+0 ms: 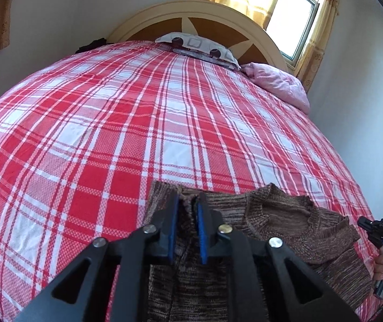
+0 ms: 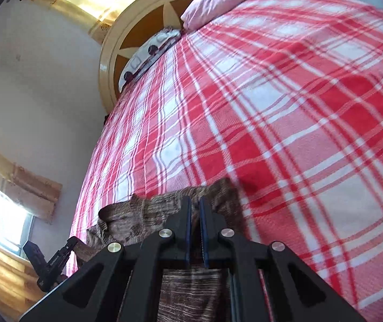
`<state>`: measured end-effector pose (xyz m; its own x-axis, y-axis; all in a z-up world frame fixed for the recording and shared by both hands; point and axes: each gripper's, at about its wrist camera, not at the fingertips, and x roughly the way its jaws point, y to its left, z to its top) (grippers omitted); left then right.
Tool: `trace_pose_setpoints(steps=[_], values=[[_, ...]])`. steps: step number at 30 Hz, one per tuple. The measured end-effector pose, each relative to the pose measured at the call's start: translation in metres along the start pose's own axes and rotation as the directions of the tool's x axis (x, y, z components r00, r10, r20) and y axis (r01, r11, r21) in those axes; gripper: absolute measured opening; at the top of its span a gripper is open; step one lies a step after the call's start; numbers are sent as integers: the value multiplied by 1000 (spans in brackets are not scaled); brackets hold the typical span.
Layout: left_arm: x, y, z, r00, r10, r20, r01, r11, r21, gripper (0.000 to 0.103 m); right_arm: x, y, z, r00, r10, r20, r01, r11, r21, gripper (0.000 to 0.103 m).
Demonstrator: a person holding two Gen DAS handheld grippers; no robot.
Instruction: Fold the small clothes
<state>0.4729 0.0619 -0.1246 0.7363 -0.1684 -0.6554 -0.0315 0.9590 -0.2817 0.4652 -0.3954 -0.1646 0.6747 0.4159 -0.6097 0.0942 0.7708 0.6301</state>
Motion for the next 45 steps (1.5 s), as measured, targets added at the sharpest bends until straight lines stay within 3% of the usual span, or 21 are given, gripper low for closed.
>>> trace_pose_setpoints(steps=[1, 3, 4, 8, 12, 15, 17, 19, 20, 22, 23, 25, 27, 29, 31, 32, 34, 35, 40, 45], values=[[-2, 2, 1, 1000, 29, 12, -29, 1000, 2, 26, -3, 0, 1, 1000, -12, -2, 12, 1000, -6, 6], [-6, 11, 4, 997, 74, 34, -73, 997, -22, 48, -10, 2, 1, 999, -36, 4, 36, 999, -34, 7], [-7, 17, 6, 996, 85, 38, -84, 996, -33, 52, -13, 4, -1, 999, -34, 2, 34, 998, -52, 7], [-24, 46, 10, 991, 120, 56, -116, 991, -65, 53, -16, 22, -18, 997, 1, -72, -12, 988, -154, 7], [-38, 55, -6, 987, 157, 40, -157, 988, 8, 60, 0, 53, -51, 976, 12, -217, -78, 952, -297, 7], [-44, 49, -22, 992, 125, -4, -124, 991, 54, 60, 14, 69, -67, 956, 13, -294, -117, 934, -338, 7], [-41, 35, -33, 993, 115, -39, -109, 986, 125, 66, 23, 75, -72, 945, 0, -327, -120, 930, -347, 7], [-24, 16, -40, 983, 152, -102, -125, 963, 237, 68, 35, 78, -71, 937, -34, -348, -99, 930, -355, 7], [-10, 2, -45, 969, 207, -133, -154, 932, 328, 68, 43, 79, -70, 930, -72, -360, -67, 931, -359, 7], [7, -15, -43, 959, 263, -101, -202, 893, 402, 68, 57, 79, -61, 923, -140, -359, -3, 929, -370, 7], [10, -20, -36, 961, 264, -78, -212, 890, 405, 68, 58, 80, -53, 933, -139, -333, 8, 931, -365, 7], [17, -26, -12, 957, 289, -13, -264, 889, 374, 71, 58, 82, -34, 958, -129, -255, 32, 935, -354, 7], [15, -20, 11, 948, 317, 30, -311, 904, 292, 71, 44, 83, -7, 989, -113, -96, 77, 944, -320, 7], [16, -6, 31, 935, 352, 31, -352, 919, 178, 72, 36, 78, 7, 995, -93, -39, 79, 960, -270, 7], [18, 6, 36, 927, 375, 17, -374, 919, 128, 72, 31, 76, 11, 994, -108, -13, 101, 957, -270, 11], [16, 12, 33, 923, 386, 15, -385, 916, 118, 72, 30, 77, 9, 993, -116, -10, 108, 951, -291, 16], [13, 22, 23, 924, 381, 13, -380, 919, 108, 72, 25, 76, 0, 994, -105, -23, 91, 937, -338, 55], [11, 27, 15, 924, 382, 4, -380, 918, 110, 72, 22, 74, -4, 995, -90, -31, 73, 935, -347, 59], [-7, 40, -23, 931, 364, -32, -358, 926, 120, 72, 22, 47, -11, 989, -130, -73, 97, 933, -345, 60], [-21, 44, -36, 946, 322, -44, -317, 944, 96, 72, 31, 35, -8, 984, -139, -114, 94, 940, -329, 60]])
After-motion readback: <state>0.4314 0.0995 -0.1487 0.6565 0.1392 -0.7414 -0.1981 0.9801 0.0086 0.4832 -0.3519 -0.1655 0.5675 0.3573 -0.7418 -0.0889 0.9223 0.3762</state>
